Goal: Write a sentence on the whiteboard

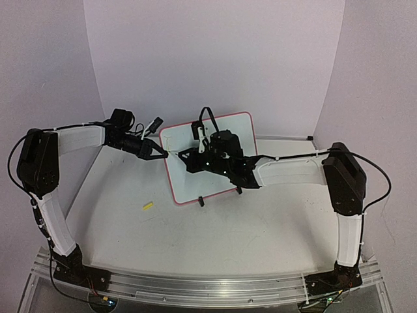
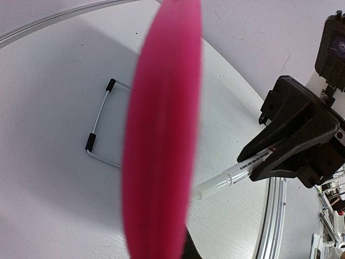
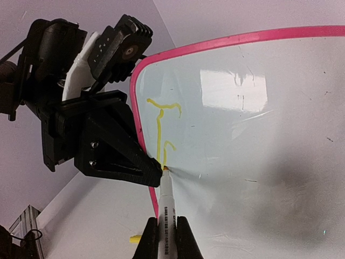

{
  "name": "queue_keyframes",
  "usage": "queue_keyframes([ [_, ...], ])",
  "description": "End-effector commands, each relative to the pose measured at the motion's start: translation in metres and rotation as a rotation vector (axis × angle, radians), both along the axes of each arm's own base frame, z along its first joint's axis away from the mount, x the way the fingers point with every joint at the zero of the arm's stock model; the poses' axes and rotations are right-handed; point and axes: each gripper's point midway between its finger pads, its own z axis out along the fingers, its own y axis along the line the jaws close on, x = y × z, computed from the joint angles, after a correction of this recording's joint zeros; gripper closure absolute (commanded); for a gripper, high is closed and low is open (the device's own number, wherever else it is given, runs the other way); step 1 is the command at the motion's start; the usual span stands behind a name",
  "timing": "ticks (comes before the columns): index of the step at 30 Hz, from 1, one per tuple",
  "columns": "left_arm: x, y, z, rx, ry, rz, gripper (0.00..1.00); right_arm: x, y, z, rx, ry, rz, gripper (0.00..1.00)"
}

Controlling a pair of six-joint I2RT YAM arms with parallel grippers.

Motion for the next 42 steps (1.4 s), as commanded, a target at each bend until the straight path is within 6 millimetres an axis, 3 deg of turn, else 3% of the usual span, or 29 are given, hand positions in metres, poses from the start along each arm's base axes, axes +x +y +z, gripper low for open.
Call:
queue_keyframes([
  [1, -0.003, -0.004, 0.007, 0.031, -0.039, -0.009, 1.0, 0.007, -0.016, 0.022, 0.003, -0.044, -0.07, 1.0],
  [42, -0.002, -0.003, 0.006, 0.036, -0.039, -0.007, 1.0, 0.014, -0.011, 0.053, 0.056, -0.102, -0.084, 1.0],
])
